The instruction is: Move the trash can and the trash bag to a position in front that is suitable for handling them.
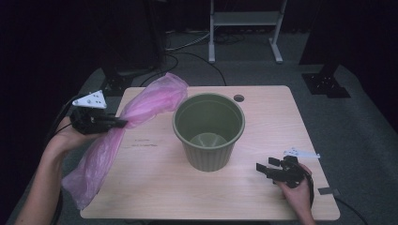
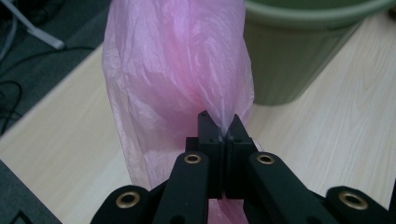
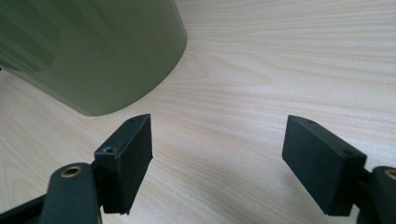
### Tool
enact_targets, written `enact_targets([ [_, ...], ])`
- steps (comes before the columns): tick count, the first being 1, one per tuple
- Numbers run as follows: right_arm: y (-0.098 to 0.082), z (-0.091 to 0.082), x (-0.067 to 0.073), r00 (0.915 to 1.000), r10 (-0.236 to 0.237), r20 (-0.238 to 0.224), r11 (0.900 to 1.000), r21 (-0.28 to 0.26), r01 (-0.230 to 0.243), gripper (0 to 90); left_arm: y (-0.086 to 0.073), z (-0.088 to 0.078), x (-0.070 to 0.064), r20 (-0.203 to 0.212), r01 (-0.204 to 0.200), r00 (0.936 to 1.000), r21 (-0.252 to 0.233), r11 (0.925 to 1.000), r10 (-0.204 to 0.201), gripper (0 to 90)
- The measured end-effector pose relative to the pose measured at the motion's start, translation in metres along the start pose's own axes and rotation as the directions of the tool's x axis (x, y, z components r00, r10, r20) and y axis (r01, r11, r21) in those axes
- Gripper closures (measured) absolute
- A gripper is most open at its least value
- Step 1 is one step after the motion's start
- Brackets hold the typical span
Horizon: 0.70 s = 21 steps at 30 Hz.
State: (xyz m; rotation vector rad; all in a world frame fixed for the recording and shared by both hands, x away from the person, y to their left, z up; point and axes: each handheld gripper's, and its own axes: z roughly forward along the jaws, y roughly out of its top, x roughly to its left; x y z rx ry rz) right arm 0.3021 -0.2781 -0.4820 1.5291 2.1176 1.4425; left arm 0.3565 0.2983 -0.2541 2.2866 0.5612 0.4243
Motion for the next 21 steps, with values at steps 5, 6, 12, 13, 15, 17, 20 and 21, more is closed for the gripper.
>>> enact_targets([
  [5, 0.000, 0.000, -0.001, 1.0000, 0.003, -0.003, 1.000, -0.001, -0.003, 23.4, 0.017, -0.015, 0.000, -0.006, -0.016, 0.9999, -0.045, 0.9988, 0.016, 88.5],
  [6, 0.000, 0.000, -0.001, 1.0000, 0.005, -0.004, 1.000, 0.001, -0.005, 23.5, 0.017, -0.015, 0.000, -0.006, -0.016, 0.9999, -0.045, 0.9988, 0.016, 88.5],
  [12, 0.000, 0.001, 0.000, 1.0000, 0.001, -0.008, 1.000, 0.002, -0.001, 23.4, 0.044, -0.014, -0.006, 0.020, -0.069, 0.9973, -0.092, 0.9934, 0.071, 88.6],
  [13, 0.000, 0.001, 0.000, 1.0000, 0.000, -0.009, 1.000, 0.003, 0.000, 23.4, 0.049, -0.011, -0.008, 0.026, -0.076, 0.9966, -0.098, 0.9923, 0.079, 88.6],
  [15, 0.000, 0.000, 0.000, 1.0000, 0.000, -0.009, 1.000, 0.003, 0.000, 23.4, 0.057, -0.008, -0.009, 0.034, -0.094, 0.9946, -0.107, 0.9899, 0.098, 88.6],
  [17, 0.000, 0.000, -0.001, 1.0000, 0.003, -0.009, 1.000, 0.001, -0.003, 23.4, 0.067, -0.006, -0.011, 0.043, -0.109, 0.9924, -0.126, 0.9861, 0.115, 88.6],
  [20, 0.000, -0.001, -0.002, 0.9999, 0.005, -0.011, 1.000, -0.002, -0.005, 23.4, 0.076, -0.005, -0.012, 0.052, -0.123, 0.9900, -0.140, 0.9825, 0.131, 88.7],
  [21, 0.000, -0.001, -0.003, 0.9999, 0.010, -0.012, 1.000, -0.002, -0.010, 23.4, 0.086, -0.005, -0.013, 0.056, -0.136, 0.9877, -0.154, 0.9786, 0.146, 88.7],
])
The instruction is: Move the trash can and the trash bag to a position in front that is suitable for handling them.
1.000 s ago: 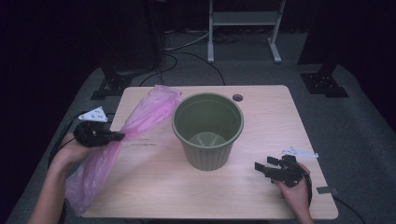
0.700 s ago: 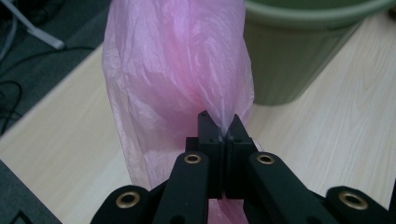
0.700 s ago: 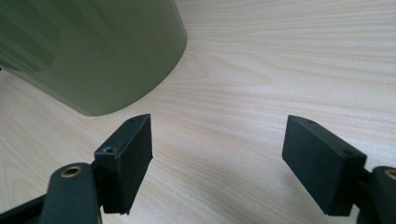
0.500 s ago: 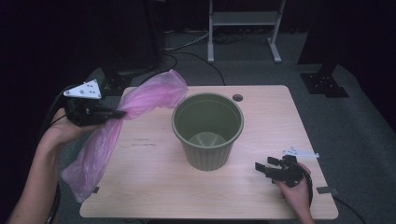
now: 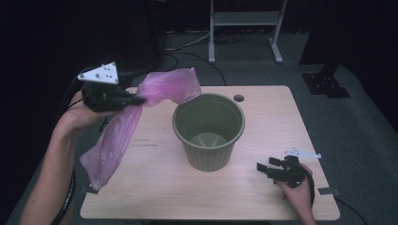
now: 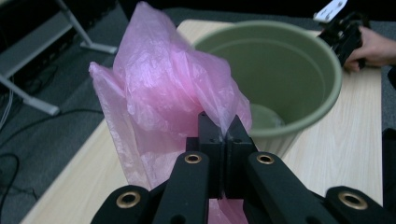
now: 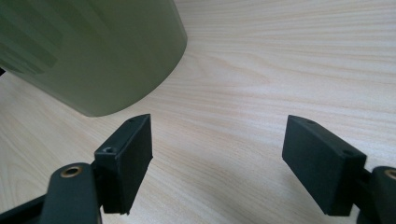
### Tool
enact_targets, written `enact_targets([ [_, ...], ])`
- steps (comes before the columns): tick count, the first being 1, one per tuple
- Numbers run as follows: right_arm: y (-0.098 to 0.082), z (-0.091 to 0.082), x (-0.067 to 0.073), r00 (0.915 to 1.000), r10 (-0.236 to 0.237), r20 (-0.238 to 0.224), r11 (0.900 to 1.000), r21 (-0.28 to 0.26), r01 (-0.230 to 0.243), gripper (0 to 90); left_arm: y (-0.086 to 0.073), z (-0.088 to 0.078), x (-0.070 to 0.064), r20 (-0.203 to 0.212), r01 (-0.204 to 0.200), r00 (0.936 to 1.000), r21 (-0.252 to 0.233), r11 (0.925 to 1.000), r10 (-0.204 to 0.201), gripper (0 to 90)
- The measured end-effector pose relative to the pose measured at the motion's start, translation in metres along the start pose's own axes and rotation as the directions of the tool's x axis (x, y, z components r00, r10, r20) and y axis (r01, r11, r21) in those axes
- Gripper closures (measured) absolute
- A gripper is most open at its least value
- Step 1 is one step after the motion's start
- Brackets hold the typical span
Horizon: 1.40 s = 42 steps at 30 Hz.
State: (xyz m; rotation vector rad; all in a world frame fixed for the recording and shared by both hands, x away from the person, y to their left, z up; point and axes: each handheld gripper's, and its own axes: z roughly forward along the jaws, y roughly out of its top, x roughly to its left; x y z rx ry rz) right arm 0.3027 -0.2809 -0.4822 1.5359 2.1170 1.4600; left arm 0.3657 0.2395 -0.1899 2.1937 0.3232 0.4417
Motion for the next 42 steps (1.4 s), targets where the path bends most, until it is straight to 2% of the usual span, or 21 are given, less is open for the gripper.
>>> enact_targets([
  [1, 0.000, 0.000, 0.000, 1.0000, 0.000, 0.000, 1.000, 0.000, 0.000, 23.4, 0.000, 0.000, 0.000, 0.000, 0.000, 1.0000, 0.000, 1.0000, 0.000, 88.7],
  [5, 0.000, -0.002, -0.003, 1.0000, 0.007, -0.001, 1.000, -0.001, -0.007, 23.4, 0.024, 0.003, -0.002, 0.017, -0.040, 0.9990, -0.031, 0.9987, 0.040, 88.7],
  [7, 0.000, -0.002, -0.003, 1.0000, 0.008, -0.002, 1.000, -0.005, -0.008, 23.4, 0.027, 0.004, -0.003, 0.019, -0.047, 0.9987, -0.033, 0.9983, 0.048, 88.8],
  [10, 0.000, -0.003, -0.005, 0.9999, 0.015, -0.004, 1.000, -0.005, -0.015, 23.4, 0.044, 0.013, -0.005, 0.039, -0.078, 0.9960, -0.051, 0.9956, 0.081, 88.8],
  [13, 0.000, -0.003, -0.006, 0.9999, 0.014, -0.005, 1.000, -0.007, -0.014, 23.4, 0.051, 0.019, -0.006, 0.048, -0.094, 0.9941, -0.066, 0.9934, 0.097, 88.8],
  [17, 0.000, -0.003, -0.007, 0.9999, 0.015, -0.006, 1.000, -0.006, -0.015, 23.4, 0.064, 0.038, -0.006, 0.078, -0.121, 0.9887, -0.089, 0.9886, 0.128, 89.0],
  [18, 0.000, -0.003, -0.007, 0.9998, 0.020, -0.007, 1.000, -0.005, -0.020, 23.4, 0.070, 0.051, -0.007, 0.101, -0.136, 0.9842, -0.092, 0.9864, 0.145, 89.1],
  [19, 0.000, -0.003, -0.008, 0.9999, 0.015, -0.007, 1.000, -0.010, -0.015, 23.4, 0.070, 0.051, -0.007, 0.101, -0.136, 0.9842, -0.092, 0.9864, 0.145, 89.1],
  [21, 0.000, -0.004, -0.008, 0.9997, 0.023, -0.008, 1.000, -0.011, -0.023, 23.4, 0.080, 0.071, -0.008, 0.143, -0.153, 0.9755, -0.104, 0.9827, 0.167, 89.1],
  [25, 0.000, -0.006, -0.012, 0.9994, 0.035, -0.010, 0.999, -0.017, -0.035, 23.4, 0.098, 0.095, -0.008, 0.182, -0.169, 0.9646, -0.128, 0.9772, 0.191, 89.1],
  [28, 0.000, -0.007, -0.014, 0.9990, 0.043, -0.012, 0.999, -0.021, -0.043, 23.4, 0.116, 0.109, -0.009, 0.201, -0.187, 0.9557, -0.147, 0.9712, 0.215, 89.1],
  [29, 0.000, -0.007, -0.014, 0.9990, 0.043, -0.012, 0.999, -0.021, -0.043, 23.4, 0.116, 0.109, -0.009, 0.201, -0.187, 0.9557, -0.147, 0.9712, 0.215, 89.1],
  [30, 0.000, -0.007, -0.016, 0.9988, 0.047, -0.013, 0.999, -0.024, -0.047, 23.4, 0.129, 0.118, -0.010, 0.216, -0.208, 0.9462, -0.161, 0.9647, 0.240, 89.1],
  [32, 0.000, -0.008, -0.017, 0.9986, 0.051, -0.014, 0.998, -0.027, -0.052, 23.4, 0.140, 0.126, -0.011, 0.228, -0.223, 0.9386, -0.171, 0.9598, 0.258, 89.1],
  [33, 0.000, -0.008, -0.017, 0.9985, 0.053, -0.014, 0.998, -0.031, -0.053, 23.4, 0.140, 0.126, -0.011, 0.228, -0.223, 0.9386, -0.171, 0.9598, 0.258, 89.1],
  [34, 0.000, -0.009, -0.017, 0.9984, 0.054, -0.014, 0.998, -0.034, -0.055, 23.4, 0.151, 0.137, -0.012, 0.246, -0.225, 0.9313, -0.192, 0.9553, 0.268, 89.1],
  [35, 0.000, -0.009, -0.017, 0.9984, 0.054, -0.014, 0.998, -0.034, -0.055, 23.4, 0.151, 0.137, -0.012, 0.246, -0.225, 0.9313, -0.192, 0.9553, 0.268, 89.1],
  [36, -0.001, -0.009, -0.018, 0.9982, 0.058, -0.015, 0.998, -0.035, -0.059, 23.4, 0.160, 0.146, -0.012, 0.261, -0.235, 0.9226, -0.202, 0.9506, 0.284, 89.1],
  [40, -0.001, -0.009, -0.020, 0.9982, 0.058, -0.013, 0.998, -0.032, -0.058, 23.4, 0.178, 0.163, -0.009, 0.275, -0.251, 0.9120, -0.215, 0.9438, 0.305, 89.1],
  [41, -0.001, -0.009, -0.020, 0.9982, 0.058, -0.013, 0.998, -0.032, -0.058, 23.4, 0.178, 0.163, -0.009, 0.275, -0.251, 0.9120, -0.215, 0.9438, 0.305, 89.1],
  [42, -0.001, -0.009, -0.021, 0.9980, 0.061, -0.016, 0.998, -0.032, -0.062, 23.4, 0.187, 0.168, -0.009, 0.278, -0.251, 0.9085, -0.235, 0.9392, 0.312, 89.1],
])
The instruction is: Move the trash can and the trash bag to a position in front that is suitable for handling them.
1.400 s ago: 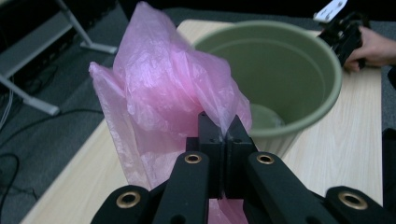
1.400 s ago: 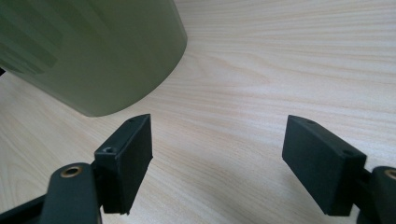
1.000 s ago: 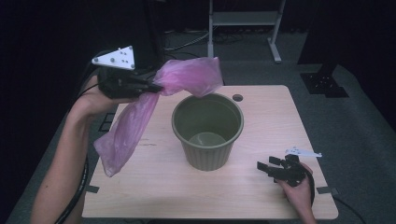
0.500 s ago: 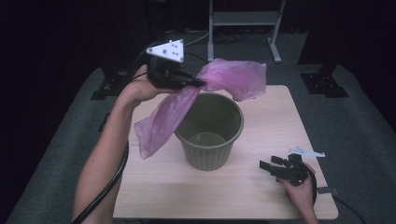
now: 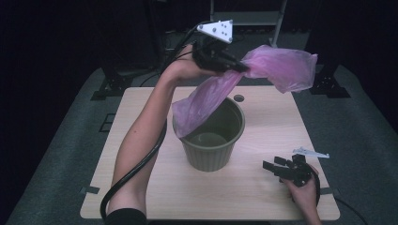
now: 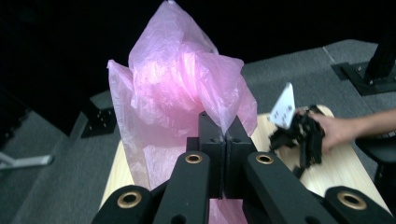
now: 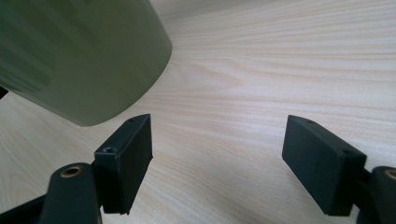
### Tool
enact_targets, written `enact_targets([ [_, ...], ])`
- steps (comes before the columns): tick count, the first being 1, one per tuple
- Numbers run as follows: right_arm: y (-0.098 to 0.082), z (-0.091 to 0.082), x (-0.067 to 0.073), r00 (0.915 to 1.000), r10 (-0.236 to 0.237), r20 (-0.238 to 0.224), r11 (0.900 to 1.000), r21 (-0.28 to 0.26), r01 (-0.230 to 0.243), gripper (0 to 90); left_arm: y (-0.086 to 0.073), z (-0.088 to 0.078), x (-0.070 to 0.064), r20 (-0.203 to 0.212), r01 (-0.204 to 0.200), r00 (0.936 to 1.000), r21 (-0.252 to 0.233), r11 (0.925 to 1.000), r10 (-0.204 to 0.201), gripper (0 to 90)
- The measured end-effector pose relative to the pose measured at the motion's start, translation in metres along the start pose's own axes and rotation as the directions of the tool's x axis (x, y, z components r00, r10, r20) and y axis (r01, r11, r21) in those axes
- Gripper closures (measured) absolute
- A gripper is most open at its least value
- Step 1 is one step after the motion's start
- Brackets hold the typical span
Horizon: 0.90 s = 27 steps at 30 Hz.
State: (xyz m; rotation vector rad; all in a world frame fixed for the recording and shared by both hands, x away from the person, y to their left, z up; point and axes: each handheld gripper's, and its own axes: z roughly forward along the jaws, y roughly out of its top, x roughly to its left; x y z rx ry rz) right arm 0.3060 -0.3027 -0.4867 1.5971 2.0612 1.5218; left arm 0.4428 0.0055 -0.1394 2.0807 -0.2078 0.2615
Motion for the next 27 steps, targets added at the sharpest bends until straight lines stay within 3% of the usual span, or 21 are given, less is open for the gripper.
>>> enact_targets([
  [5, -0.001, -0.001, -0.001, 1.0000, -0.001, 0.000, 1.000, -0.002, 0.001, 23.4, 0.001, 0.016, 0.002, 0.021, -0.012, 0.9997, -0.046, 0.9989, 0.013, 89.0],
  [7, -0.002, -0.002, -0.001, 1.0000, 0.000, -0.003, 1.000, -0.003, 0.000, 23.4, -0.009, 0.021, 0.000, 0.016, -0.006, 0.9998, -0.052, 0.9986, 0.007, 89.0],
  [10, -0.002, -0.003, 0.001, 1.0000, -0.004, -0.003, 1.000, -0.005, 0.004, 23.4, -0.036, 0.026, -0.002, 0.001, 0.008, 1.0000, -0.112, 0.9937, -0.008, 88.8],
  [11, -0.002, -0.003, 0.001, 1.0000, -0.004, -0.003, 1.000, -0.005, 0.004, 23.4, -0.036, 0.026, -0.002, 0.001, 0.008, 1.0000, -0.112, 0.9937, -0.008, 88.8],
  [12, -0.002, -0.001, 0.002, 1.0000, -0.006, -0.002, 1.000, -0.003, 0.006, 23.4, -0.052, 0.029, -0.005, -0.001, 0.015, 0.9999, -0.131, 0.9913, -0.016, 88.7],
  [13, -0.002, -0.001, 0.003, 1.0000, -0.009, -0.003, 1.000, -0.002, 0.009, 23.4, -0.052, 0.029, -0.005, -0.001, 0.015, 0.9999, -0.131, 0.9913, -0.016, 88.5],
  [14, -0.002, 0.000, 0.003, 0.9999, -0.010, -0.004, 1.000, 0.001, 0.010, 23.4, -0.069, 0.032, -0.009, 0.010, 0.036, 0.9993, -0.140, 0.9896, -0.035, 88.1],
  [15, -0.002, 0.000, 0.003, 0.9999, -0.010, -0.004, 1.000, 0.001, 0.010, 23.4, -0.069, 0.032, -0.009, 0.010, 0.036, 0.9993, -0.140, 0.9896, -0.035, 87.8],
  [16, -0.001, 0.001, 0.004, 0.9998, -0.020, -0.002, 1.000, 0.005, 0.020, 23.4, -0.084, 0.033, -0.016, 0.013, 0.041, 0.9991, -0.103, 0.9938, -0.040, 87.2],
  [18, 0.000, 0.001, 0.004, 0.9998, -0.019, 0.000, 1.000, 0.002, 0.019, 23.4, -0.100, 0.031, -0.024, 0.019, 0.058, 0.9982, -0.067, 0.9961, -0.057, 85.5],
  [19, 0.000, 0.001, 0.004, 0.9998, -0.019, 0.000, 1.000, 0.002, 0.019, 23.4, -0.100, 0.031, -0.024, 0.019, 0.058, 0.9982, -0.067, 0.9961, -0.057, 85.1],
  [20, 0.002, 0.000, 0.003, 0.9999, -0.017, -0.001, 1.000, -0.008, 0.017, 23.4, -0.113, 0.028, -0.030, 0.019, 0.077, 0.9969, -0.022, 0.9968, -0.077, 84.0],
  [21, 0.002, 0.000, 0.003, 0.9999, -0.017, -0.001, 1.000, -0.008, 0.017, 23.4, -0.113, 0.028, -0.030, 0.019, 0.077, 0.9969, -0.022, 0.9968, -0.077, 82.8],
  [22, 0.007, -0.002, 0.003, 0.9996, -0.011, -0.024, 0.999, -0.033, 0.011, 23.4, -0.129, 0.022, -0.038, 0.018, 0.105, 0.9942, 0.033, 0.9939, -0.106, 82.4],
  [23, 0.007, -0.002, 0.003, 0.9996, -0.011, -0.024, 0.999, -0.033, 0.011, 23.4, -0.129, 0.022, -0.038, 0.018, 0.105, 0.9942, 0.033, 0.9939, -0.106, 81.9],
  [25, 0.013, -0.004, 0.006, 0.9986, -0.019, -0.049, 0.998, -0.063, 0.016, 23.4, -0.141, 0.017, -0.044, 0.001, 0.135, 0.9907, 0.090, 0.9867, -0.136, 81.0],
  [26, 0.017, -0.005, 0.008, 0.9975, -0.028, -0.065, 0.996, -0.081, 0.023, 23.4, -0.147, 0.013, -0.048, -0.009, 0.160, 0.9871, 0.101, 0.9820, -0.160, 78.4],
  [27, 0.027, -0.006, 0.014, 0.9928, -0.047, -0.110, 0.993, -0.115, 0.035, 23.4, -0.153, 0.006, -0.052, -0.006, 0.199, 0.9798, 0.109, 0.9738, -0.200, 68.2],
])
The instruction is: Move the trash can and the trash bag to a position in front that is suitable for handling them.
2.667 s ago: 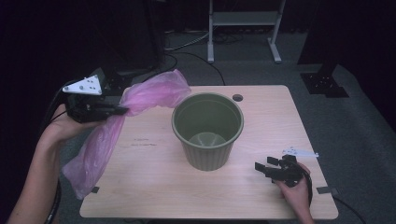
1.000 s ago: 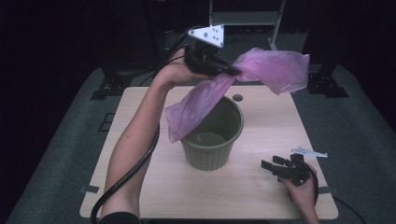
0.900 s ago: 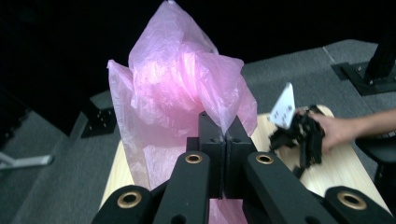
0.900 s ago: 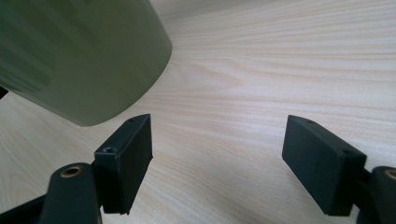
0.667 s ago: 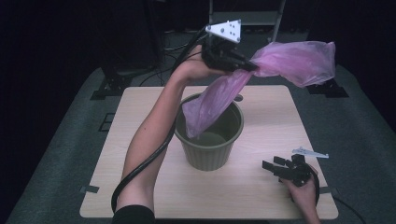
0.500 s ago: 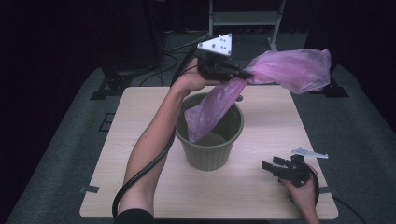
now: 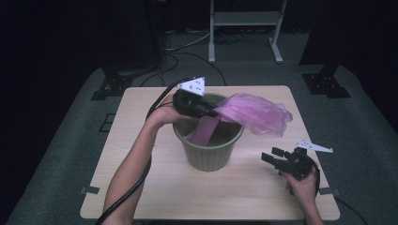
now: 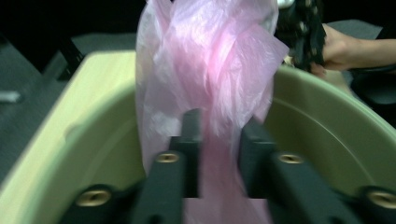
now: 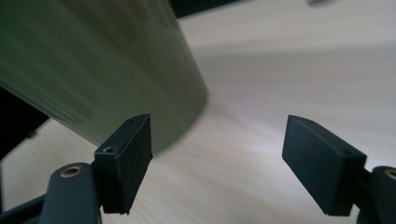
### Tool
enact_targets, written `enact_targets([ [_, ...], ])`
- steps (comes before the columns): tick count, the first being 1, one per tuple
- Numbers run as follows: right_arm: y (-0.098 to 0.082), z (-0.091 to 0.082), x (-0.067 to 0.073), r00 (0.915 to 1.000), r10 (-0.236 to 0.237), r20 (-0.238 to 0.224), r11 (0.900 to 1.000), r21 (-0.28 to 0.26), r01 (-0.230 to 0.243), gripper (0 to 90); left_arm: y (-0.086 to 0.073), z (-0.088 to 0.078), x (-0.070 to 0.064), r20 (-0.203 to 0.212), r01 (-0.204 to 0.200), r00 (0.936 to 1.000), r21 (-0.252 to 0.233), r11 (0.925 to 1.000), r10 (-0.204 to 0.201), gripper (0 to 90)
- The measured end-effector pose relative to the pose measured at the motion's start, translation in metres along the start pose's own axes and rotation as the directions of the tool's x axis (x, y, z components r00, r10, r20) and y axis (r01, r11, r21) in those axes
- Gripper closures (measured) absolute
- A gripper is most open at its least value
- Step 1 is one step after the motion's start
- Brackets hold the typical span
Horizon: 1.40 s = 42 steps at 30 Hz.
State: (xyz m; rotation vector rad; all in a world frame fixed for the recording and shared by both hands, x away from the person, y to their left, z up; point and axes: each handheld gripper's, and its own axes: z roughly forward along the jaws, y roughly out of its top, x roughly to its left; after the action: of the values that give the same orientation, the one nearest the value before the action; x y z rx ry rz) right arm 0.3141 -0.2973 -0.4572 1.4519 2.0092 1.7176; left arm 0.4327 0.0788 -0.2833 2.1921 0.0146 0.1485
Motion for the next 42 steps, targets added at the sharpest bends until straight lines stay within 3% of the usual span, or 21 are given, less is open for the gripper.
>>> enact_targets([
  [3, 0.018, 0.001, 0.011, 0.9979, -0.024, -0.060, 0.999, -0.048, 0.021, 23.4, -0.008, -0.012, -0.005, -0.023, 0.058, 0.9980, -0.002, 0.9983, -0.058, 55.7],
  [6, 0.034, 0.004, 0.019, 0.9957, -0.039, -0.084, 0.997, -0.073, 0.033, 23.4, -0.012, -0.022, -0.010, -0.055, 0.081, 0.9952, 0.002, 0.9967, -0.081, 48.4],
  [11, 0.056, 0.005, 0.028, 0.9880, -0.039, -0.150, 0.991, -0.131, 0.019, 23.4, -0.024, -0.035, -0.022, -0.108, 0.074, 0.9916, 0.020, 0.9971, -0.071, 39.8],
  [13, 0.062, 0.007, 0.031, 0.9830, -0.039, -0.180, 0.989, -0.146, 0.012, 23.4, -0.030, -0.040, -0.025, -0.125, 0.084, 0.9886, -0.004, 0.9965, -0.084, 37.3],
  [20, 0.074, 0.015, 0.034, 0.9769, -0.016, -0.213, 0.988, -0.154, -0.017, 23.4, -0.047, -0.052, -0.027, -0.180, 0.114, 0.9769, -0.014, 0.9933, -0.115, 32.4],
  [22, 0.078, 0.020, 0.036, 0.9748, -0.004, -0.223, 0.989, -0.146, -0.029, 23.4, -0.052, -0.057, -0.028, -0.219, 0.119, 0.9681, -0.023, 0.9926, -0.121, 28.6],
  [27, 0.086, 0.033, 0.043, 0.9744, -0.010, -0.225, 0.992, -0.121, -0.018, 23.4, -0.065, -0.070, -0.023, -0.315, 0.178, 0.9294, -0.072, 0.9814, -0.192, 19.8],
  [28, 0.086, 0.033, 0.043, 0.9744, -0.010, -0.225, 0.992, -0.121, -0.018, 23.4, -0.065, -0.070, -0.023, -0.315, 0.178, 0.9294, -0.072, 0.9814, -0.192, 19.7],
  [29, 0.088, 0.036, 0.045, 0.9751, -0.008, -0.222, 0.994, -0.111, -0.017, 23.4, -0.071, -0.072, -0.021, -0.340, 0.203, 0.9148, -0.078, 0.9761, -0.217, 19.2],
  [30, 0.089, 0.038, 0.045, 0.9749, -0.007, -0.223, 0.994, -0.105, -0.017, 23.4, -0.073, -0.072, -0.020, -0.347, 0.213, 0.9104, -0.076, 0.9742, -0.226, 18.7],
  [31, 0.089, 0.039, 0.046, 0.9738, -0.006, -0.227, 0.994, -0.106, -0.019, 23.4, -0.073, -0.072, -0.020, -0.347, 0.213, 0.9104, -0.076, 0.9742, -0.226, 18.8],
  [32, 0.089, 0.039, 0.046, 0.9738, -0.006, -0.227, 0.994, -0.106, -0.019, 23.4, -0.076, -0.072, -0.019, -0.353, 0.224, 0.9049, -0.079, 0.9713, -0.238, 18.8],
  [34, 0.091, 0.041, 0.046, 0.9732, -0.001, -0.230, 0.994, -0.107, -0.025, 23.4, -0.080, -0.071, -0.018, -0.344, 0.238, 0.9047, -0.084, 0.9678, -0.252, 18.7],
  [35, 0.093, 0.042, 0.046, 0.9694, 0.012, -0.245, 0.994, -0.107, -0.039, 23.4, -0.083, -0.070, -0.018, -0.326, 0.257, 0.9040, -0.104, 0.9607, -0.277, 18.7],
  [38, 0.095, 0.041, 0.048, 0.9660, 0.015, -0.258, 0.992, -0.120, -0.047, 23.4, -0.084, -0.070, -0.018, -0.317, 0.263, 0.9042, -0.114, 0.9580, -0.286, 18.8],
  [41, 0.098, 0.044, 0.051, 0.9676, 0.013, -0.252, 0.994, -0.099, -0.039, 23.4, -0.085, -0.069, -0.018, -0.283, 0.281, 0.9095, -0.120, 0.9520, -0.305, 18.9],
  [42, 0.099, 0.047, 0.052, 0.9717, 0.004, -0.236, 0.996, -0.083, -0.024, 23.5, -0.085, -0.067, -0.019, -0.264, 0.282, 0.9153, -0.121, 0.9518, -0.305, 19.3],
])
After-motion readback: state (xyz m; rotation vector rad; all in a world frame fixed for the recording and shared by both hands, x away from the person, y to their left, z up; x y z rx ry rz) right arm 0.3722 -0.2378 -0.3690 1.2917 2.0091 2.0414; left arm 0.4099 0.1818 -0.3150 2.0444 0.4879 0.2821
